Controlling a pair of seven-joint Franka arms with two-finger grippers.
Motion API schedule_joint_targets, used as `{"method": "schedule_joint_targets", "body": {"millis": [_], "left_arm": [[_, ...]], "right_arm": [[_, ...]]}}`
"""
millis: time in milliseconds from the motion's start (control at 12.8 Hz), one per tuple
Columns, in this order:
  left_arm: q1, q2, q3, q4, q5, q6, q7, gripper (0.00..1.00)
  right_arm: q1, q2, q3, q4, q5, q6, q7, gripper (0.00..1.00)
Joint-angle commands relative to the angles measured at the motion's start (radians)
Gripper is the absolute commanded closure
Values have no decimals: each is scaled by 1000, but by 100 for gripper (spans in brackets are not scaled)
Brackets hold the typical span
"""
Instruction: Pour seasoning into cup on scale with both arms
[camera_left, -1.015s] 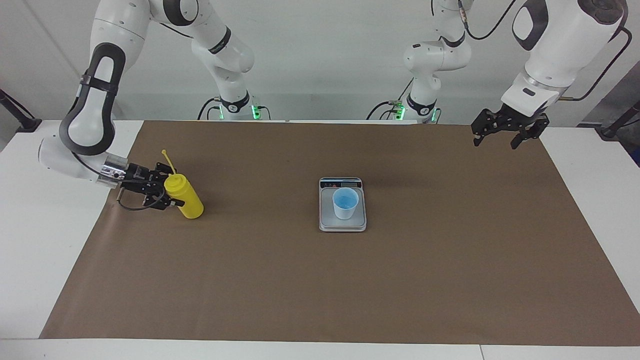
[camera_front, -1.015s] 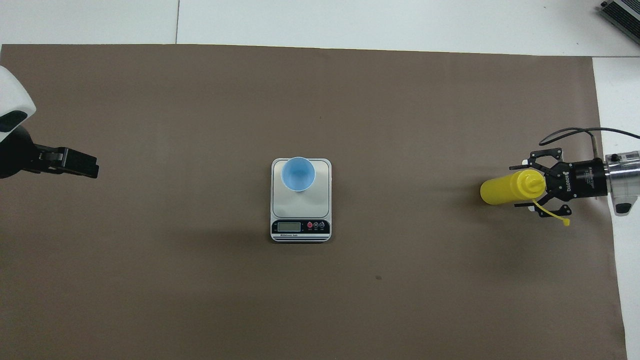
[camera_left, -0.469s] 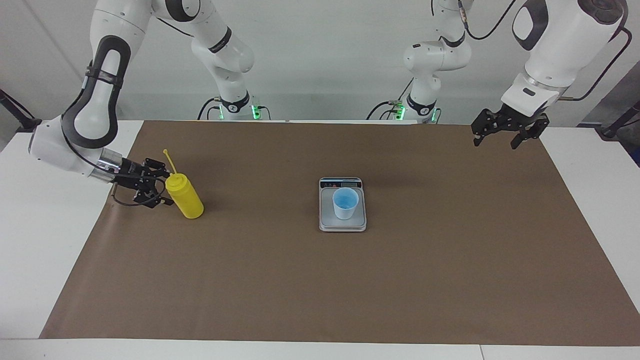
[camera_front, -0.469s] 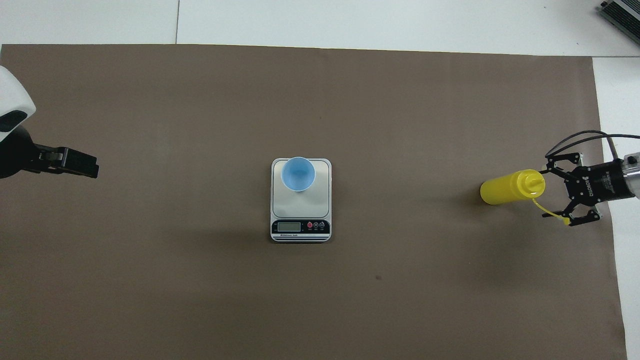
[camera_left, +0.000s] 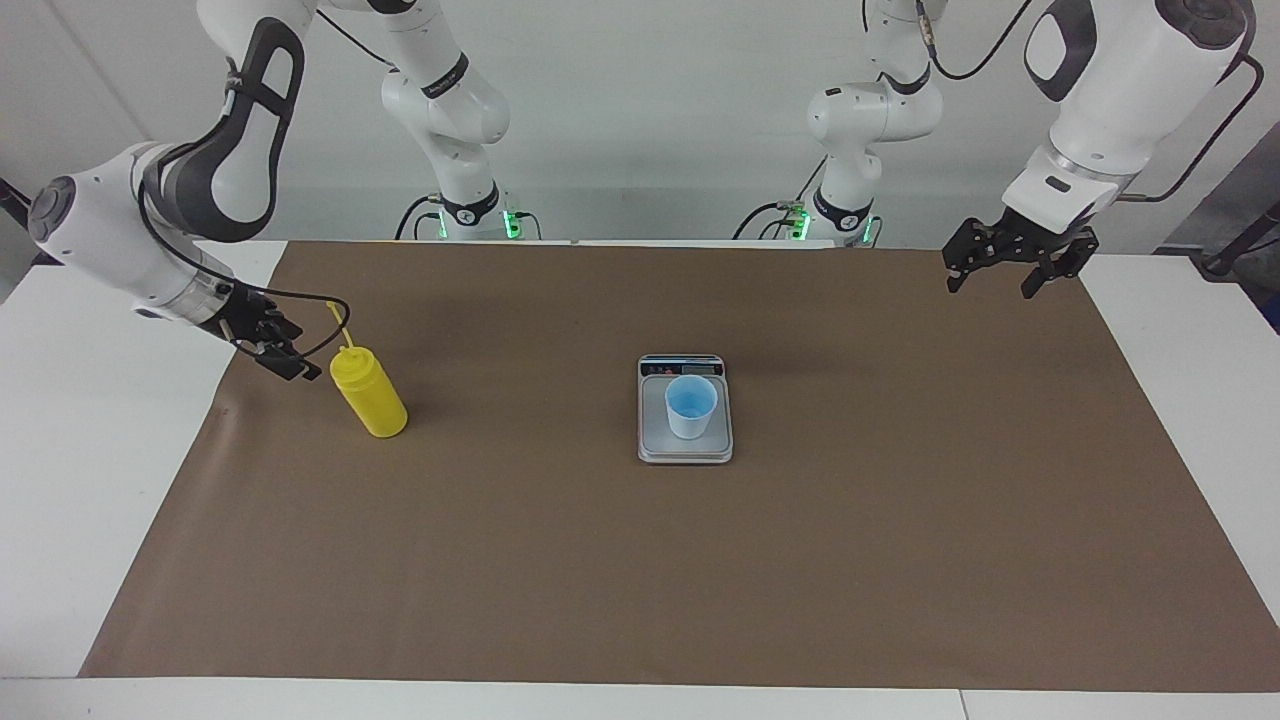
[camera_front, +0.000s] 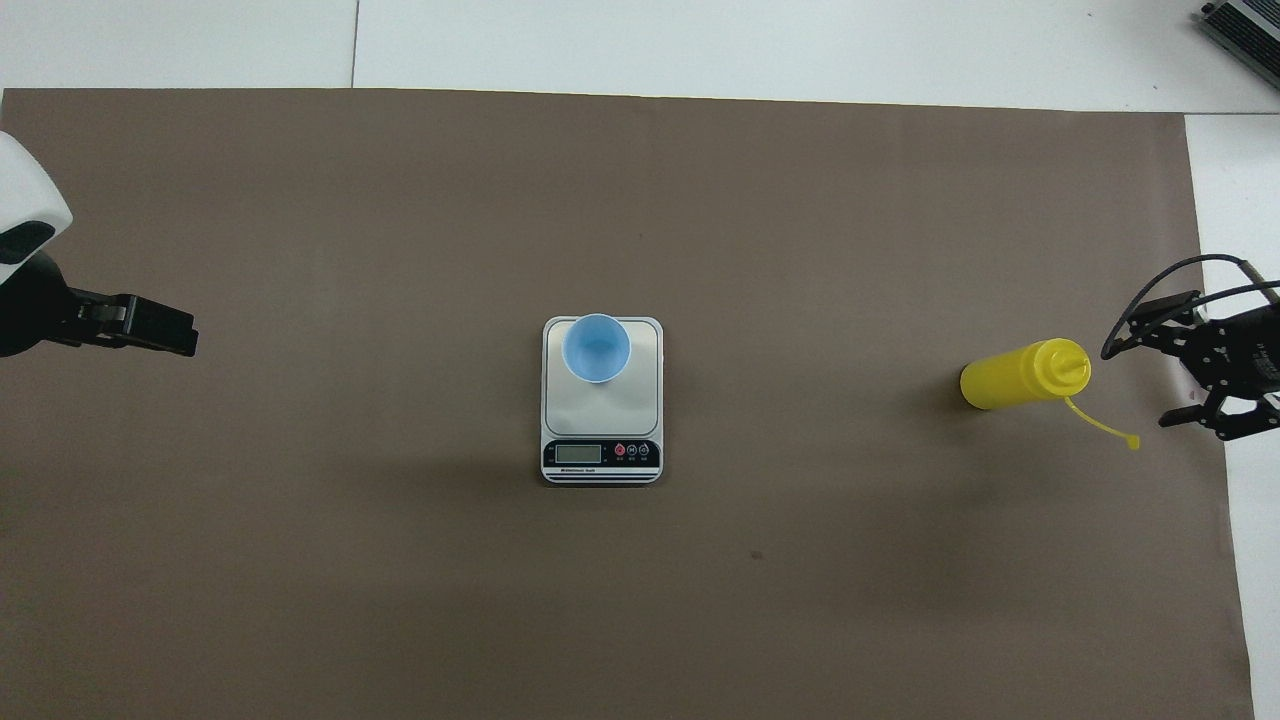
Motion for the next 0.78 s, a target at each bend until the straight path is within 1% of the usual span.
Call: {"method": "schedule_joint_targets", "body": {"millis": [0,78,390,547,703], "left_arm": [[1,-23,-2,-34,12,26,-1,0],[1,-23,-2,-34,12,24,-1,0],[1,-23,-2,-32,14,24,1,0],[2,-23,-2,-32,14,23,7,0],[4,-23,-2,-31,14,23,7,0]], "right_arm": [[68,-57,6,31,-134,11,-162,0],[94,-75,6,34,-166,11,-205,0],[216,-97,6,42,-169,17,-265,0],[281,-113,6,42,-172,21,-267,0],[338,-113,8,83,-235,24,-259,0]]}}
